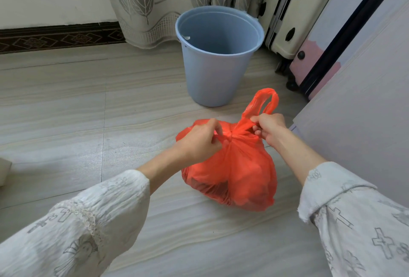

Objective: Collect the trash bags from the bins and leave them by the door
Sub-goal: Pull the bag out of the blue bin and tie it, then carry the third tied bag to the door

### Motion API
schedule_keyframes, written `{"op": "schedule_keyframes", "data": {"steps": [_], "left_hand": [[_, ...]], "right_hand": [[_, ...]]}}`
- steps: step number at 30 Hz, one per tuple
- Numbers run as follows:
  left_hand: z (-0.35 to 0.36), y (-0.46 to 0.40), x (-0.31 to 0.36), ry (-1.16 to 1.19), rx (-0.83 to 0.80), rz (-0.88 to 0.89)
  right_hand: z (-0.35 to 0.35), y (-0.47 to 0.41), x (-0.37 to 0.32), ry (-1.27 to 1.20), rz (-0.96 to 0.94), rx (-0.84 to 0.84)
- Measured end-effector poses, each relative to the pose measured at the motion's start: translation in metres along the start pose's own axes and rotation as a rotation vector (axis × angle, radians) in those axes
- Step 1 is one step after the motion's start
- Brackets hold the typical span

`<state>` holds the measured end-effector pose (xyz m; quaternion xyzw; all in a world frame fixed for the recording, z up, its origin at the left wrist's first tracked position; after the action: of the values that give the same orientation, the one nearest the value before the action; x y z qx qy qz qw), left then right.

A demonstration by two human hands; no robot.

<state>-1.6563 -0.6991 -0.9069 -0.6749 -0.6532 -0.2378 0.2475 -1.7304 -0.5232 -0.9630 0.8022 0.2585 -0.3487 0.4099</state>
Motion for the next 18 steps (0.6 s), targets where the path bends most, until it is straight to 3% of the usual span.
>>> {"op": "schedule_keyframes", "data": {"steps": [7,12,18], "left_hand": [[-0.017,0.007,-0.027,-0.016,-0.084,-0.271],[-0.065,0.028,0.023,-0.036,-0.173,-0.354],[-0.188,0.056,0.117,0.07,-0.147,-0.416]], "right_hand": [[0.005,0.064,-0.017,0.046,-0.015,-0.122],[-0.035,0.145,-0.066,0.053,-0.047,-0.211],[-0.116,0.239,-0.167,0.152,-0.027,-0.315]]}}
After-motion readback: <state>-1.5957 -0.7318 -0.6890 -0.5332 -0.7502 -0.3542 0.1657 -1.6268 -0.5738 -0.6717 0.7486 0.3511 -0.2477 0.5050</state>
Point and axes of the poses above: each hand's wrist, its own y-axis away from the middle knuckle, its own z-axis out of the palm, x = y × z, the point moved 7 cm from there along -y, towards the middle knuckle, and after that the axes turned 15 degrees about x, right-handed, at the moved point
